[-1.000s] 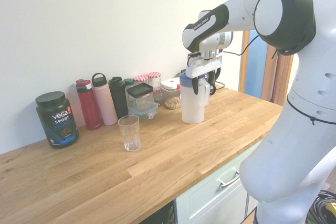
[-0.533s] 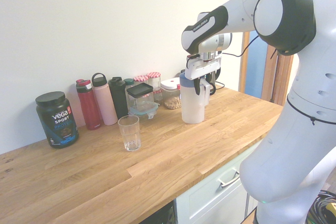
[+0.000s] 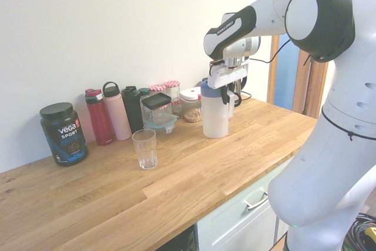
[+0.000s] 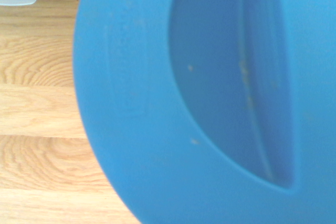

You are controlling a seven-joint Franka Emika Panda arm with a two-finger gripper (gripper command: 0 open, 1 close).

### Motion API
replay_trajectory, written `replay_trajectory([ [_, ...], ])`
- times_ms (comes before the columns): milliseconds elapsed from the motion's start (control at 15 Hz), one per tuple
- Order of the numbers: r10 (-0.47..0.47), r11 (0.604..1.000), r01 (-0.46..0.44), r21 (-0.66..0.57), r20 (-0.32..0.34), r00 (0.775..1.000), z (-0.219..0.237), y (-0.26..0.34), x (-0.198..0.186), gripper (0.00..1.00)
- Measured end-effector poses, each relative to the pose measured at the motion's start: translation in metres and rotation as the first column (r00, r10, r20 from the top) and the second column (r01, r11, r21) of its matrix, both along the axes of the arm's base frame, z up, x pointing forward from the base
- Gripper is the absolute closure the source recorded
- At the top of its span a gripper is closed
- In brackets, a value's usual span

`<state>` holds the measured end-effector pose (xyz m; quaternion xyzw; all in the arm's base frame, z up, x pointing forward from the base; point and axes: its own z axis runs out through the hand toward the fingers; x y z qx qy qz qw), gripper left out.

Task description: Pour me some water

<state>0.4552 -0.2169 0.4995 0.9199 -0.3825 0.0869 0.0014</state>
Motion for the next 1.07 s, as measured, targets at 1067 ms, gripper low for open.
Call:
replay_trajectory([
  [1067,0.571,0.807,-0.574,-0.137,-0.066,0.818,0.084,0.099,-0.012,1.00],
])
